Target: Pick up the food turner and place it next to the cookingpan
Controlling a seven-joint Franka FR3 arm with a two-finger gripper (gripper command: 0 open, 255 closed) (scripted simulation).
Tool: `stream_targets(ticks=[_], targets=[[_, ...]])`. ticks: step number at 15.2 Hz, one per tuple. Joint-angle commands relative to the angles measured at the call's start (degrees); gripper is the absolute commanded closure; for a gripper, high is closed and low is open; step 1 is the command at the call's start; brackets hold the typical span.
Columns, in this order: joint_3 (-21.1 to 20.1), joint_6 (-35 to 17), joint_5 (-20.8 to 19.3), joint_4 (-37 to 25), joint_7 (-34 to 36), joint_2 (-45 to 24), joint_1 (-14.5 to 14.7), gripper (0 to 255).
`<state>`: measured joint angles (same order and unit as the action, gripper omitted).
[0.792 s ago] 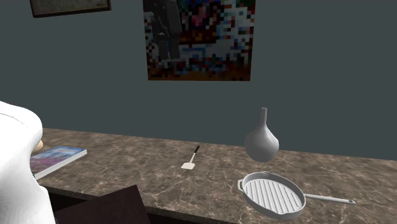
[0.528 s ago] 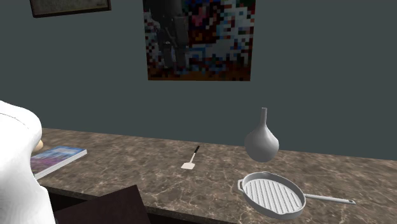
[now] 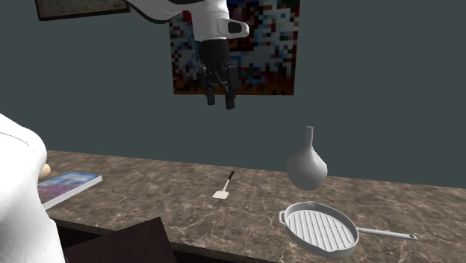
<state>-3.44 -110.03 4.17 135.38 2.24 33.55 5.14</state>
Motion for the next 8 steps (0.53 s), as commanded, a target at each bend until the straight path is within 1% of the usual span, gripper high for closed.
stream_targets(ticks=[1, 8], targets=[[-0.8, -3.5, 0.2, -0.1, -0.8, -3.7, 0.8, 0], [-3.2, -13.6, 0.0, -2.1, -3.7, -16.6, 3.2, 0]])
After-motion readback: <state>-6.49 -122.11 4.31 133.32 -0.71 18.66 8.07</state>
